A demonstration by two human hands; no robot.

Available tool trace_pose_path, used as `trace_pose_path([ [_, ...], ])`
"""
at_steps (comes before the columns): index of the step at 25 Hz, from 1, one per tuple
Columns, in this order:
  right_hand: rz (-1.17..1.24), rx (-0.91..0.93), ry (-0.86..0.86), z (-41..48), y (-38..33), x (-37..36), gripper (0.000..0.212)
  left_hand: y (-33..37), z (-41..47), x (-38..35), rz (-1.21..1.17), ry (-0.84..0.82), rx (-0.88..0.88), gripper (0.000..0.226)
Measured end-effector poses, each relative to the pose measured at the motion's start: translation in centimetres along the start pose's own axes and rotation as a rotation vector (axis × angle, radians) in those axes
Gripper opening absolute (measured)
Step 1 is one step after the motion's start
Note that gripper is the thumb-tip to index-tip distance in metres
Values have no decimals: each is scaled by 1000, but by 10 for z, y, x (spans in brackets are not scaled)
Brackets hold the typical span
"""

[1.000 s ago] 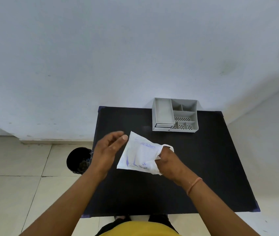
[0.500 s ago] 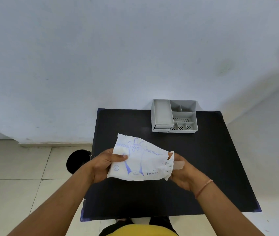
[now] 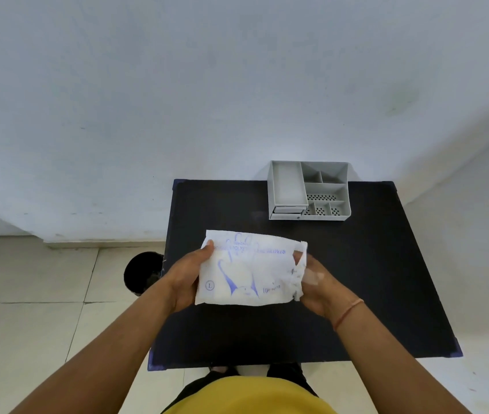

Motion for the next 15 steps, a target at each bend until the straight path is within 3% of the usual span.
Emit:
trace_pose_path([
  [2,1,92,-75,0,-13,6,31,2,-3,2,-46,1,-21,45],
  [4,-9,66,-117,4,-5,12,37,1,-6,-1,-20,-36,-33,41],
  [7,-159,-2,-32,7,13,12,35,-2,-2,-2,55,-63,-51,39],
  [9,-277,53,23,4,8,19,30,-2,3,15,64,29,-68,38],
  [11,-180,44,118,-1,6,41,28,-4,10,41,145,140,-73,38],
  [15,-109,36,184,-7,4,72,32,-26,18,56,332,107,19,31],
])
Point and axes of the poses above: each hand's wrist, its own z-axis towards the middle knuckle, its own x-axis out of the back of the hand, y = z × x, the point moved 10 cm from there along z, towards the middle knuckle, and after that the axes turned 8 degrees about -z, right-handed, at the moved point
